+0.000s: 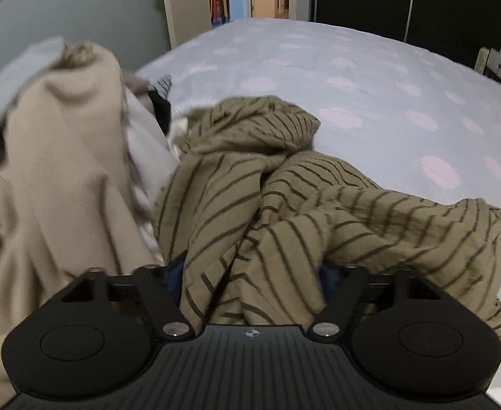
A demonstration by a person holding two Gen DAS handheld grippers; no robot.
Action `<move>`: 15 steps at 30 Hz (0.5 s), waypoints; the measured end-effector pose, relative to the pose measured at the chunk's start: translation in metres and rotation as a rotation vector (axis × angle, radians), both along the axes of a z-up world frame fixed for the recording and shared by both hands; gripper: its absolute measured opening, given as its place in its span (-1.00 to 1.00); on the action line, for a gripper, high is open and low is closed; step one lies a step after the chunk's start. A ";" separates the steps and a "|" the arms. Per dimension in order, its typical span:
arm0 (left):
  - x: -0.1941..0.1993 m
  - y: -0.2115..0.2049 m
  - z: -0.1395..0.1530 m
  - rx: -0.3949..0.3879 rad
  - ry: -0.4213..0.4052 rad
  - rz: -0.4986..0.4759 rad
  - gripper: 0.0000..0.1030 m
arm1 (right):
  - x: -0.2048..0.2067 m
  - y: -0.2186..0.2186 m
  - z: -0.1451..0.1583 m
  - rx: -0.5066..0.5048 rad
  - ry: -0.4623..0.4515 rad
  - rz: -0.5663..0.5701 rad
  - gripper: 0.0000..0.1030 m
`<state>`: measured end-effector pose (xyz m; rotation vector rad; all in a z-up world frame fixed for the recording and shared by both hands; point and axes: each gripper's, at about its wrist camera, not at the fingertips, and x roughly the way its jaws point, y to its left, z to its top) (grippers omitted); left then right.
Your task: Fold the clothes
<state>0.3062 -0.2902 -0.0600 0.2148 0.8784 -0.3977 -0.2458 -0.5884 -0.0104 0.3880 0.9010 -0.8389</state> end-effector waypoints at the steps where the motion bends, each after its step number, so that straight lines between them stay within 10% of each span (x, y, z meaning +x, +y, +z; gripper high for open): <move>1: 0.000 0.000 -0.001 -0.014 0.009 -0.012 -0.31 | 0.002 0.000 -0.001 0.000 0.003 0.001 -0.81; 6: -0.005 0.005 0.021 -0.047 -0.035 -0.007 -0.76 | 0.005 0.000 0.002 0.010 -0.009 -0.008 -0.81; 15: -0.045 0.074 0.178 -0.087 -0.336 0.019 -0.85 | 0.002 0.004 0.024 -0.016 -0.078 -0.019 -0.81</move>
